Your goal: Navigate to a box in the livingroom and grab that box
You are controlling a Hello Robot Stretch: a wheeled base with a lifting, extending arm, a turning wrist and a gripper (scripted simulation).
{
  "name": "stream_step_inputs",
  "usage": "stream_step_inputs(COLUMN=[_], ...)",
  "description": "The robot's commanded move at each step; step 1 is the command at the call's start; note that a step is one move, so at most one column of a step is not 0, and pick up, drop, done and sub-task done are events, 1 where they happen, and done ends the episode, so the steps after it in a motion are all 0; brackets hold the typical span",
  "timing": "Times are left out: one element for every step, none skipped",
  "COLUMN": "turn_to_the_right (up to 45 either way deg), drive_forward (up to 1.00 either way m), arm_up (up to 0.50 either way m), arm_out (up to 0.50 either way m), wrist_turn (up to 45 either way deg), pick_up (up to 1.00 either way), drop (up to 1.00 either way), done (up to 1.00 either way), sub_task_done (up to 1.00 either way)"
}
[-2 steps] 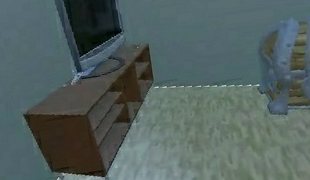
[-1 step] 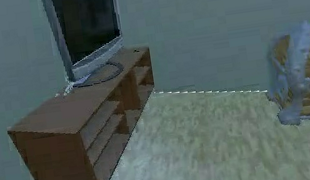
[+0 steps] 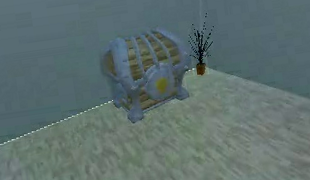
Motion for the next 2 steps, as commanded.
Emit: stream_step_inputs(turn_to_the_right=[24.0,0.0], drive_forward=[0.00,0.35], arm_up=[0.00,0.00], arm_out=[0.00,0.00], wrist_turn=[0.0,0.0], pick_up=[0.00,0.00], drop=[0.00,0.00], done=[0.00,0.00], sub_task_done=[0.00,0.00])
